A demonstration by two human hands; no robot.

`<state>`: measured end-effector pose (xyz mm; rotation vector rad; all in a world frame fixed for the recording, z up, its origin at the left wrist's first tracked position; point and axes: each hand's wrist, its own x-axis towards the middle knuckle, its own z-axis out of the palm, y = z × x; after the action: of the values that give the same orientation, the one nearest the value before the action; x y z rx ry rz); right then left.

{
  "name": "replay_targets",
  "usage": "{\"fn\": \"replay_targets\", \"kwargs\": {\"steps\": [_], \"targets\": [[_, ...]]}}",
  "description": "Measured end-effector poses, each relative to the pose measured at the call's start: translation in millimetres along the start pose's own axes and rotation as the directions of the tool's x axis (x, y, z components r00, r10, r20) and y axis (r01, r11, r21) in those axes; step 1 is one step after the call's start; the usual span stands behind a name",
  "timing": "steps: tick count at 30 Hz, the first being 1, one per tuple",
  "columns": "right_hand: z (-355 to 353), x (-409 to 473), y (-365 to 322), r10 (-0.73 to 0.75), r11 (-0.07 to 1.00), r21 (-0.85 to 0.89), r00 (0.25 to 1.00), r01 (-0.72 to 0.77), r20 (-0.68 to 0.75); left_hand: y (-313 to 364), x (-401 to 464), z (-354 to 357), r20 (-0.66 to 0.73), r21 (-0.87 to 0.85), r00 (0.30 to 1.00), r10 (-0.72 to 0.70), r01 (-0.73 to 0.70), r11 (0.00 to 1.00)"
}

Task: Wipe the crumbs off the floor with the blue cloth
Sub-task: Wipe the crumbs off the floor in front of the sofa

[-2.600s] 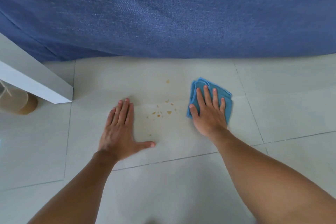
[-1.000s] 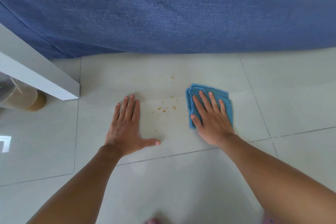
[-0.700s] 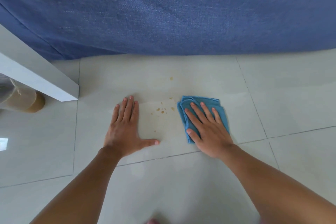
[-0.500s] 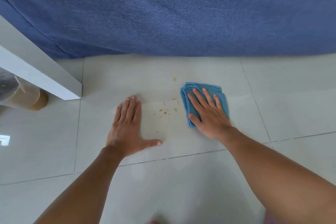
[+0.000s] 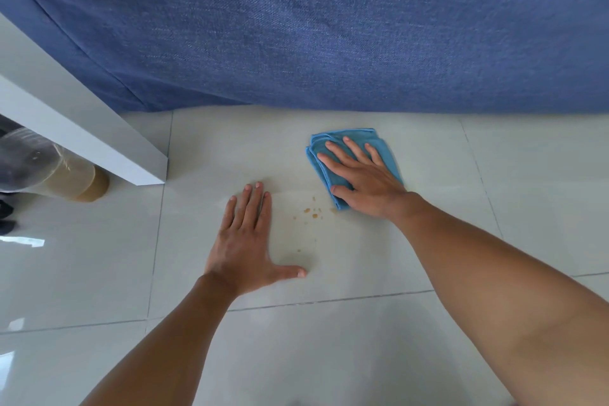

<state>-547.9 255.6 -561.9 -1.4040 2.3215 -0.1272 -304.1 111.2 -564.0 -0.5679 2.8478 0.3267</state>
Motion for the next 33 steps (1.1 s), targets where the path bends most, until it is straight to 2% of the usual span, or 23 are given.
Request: {"fn": "replay_targets", "kwargs": {"steps": [5,14,16,19,21,23,26,33], "targets": [[5,0,-2,-0.014,0.997,-0.072,0.999,0.011,-0.042,-2,-1,1,-0.006,-0.030,1.000,-0.005,0.005,1.000],[36,-55,-12,0.262,0.961,-0.054,0.957,-0.270,-0.124,-1,-2,0,-0.013,-0.058,1.000,-0.015,0.014,0.998],[45,-72,-21,0.361,0.930,-0.021,0.921,-0.368,-0.148,1,-2,-1,-0.009,-0.061,1.000,-0.015,0.014,0.998],[65,-97,-49,0.534,0.844,0.063,0.820,-0.533,-0.206,-1,-2,-3,-0.004,-0.060,1.000,-0.007,0.007,0.998],[76,-109,-70,0.595,0.802,0.101,0.771,-0.589,-0.229,-7,-2,-5,-0.003,-0.066,1.000,0.013,-0.014,0.998],[83,-116,-82,0.613,0.788,0.111,0.751,-0.606,-0.245,-13,-7,-5,-0.013,-0.061,0.999,0.035,-0.036,0.998],[82,-115,-80,0.598,0.798,0.094,0.761,-0.596,-0.253,-17,-17,0,-0.046,-0.024,0.999,-0.004,0.003,1.000],[43,-63,-39,0.469,0.883,0.084,0.872,-0.462,-0.137,-16,-21,3,-0.018,0.049,1.000,-0.010,0.011,0.999]]}}
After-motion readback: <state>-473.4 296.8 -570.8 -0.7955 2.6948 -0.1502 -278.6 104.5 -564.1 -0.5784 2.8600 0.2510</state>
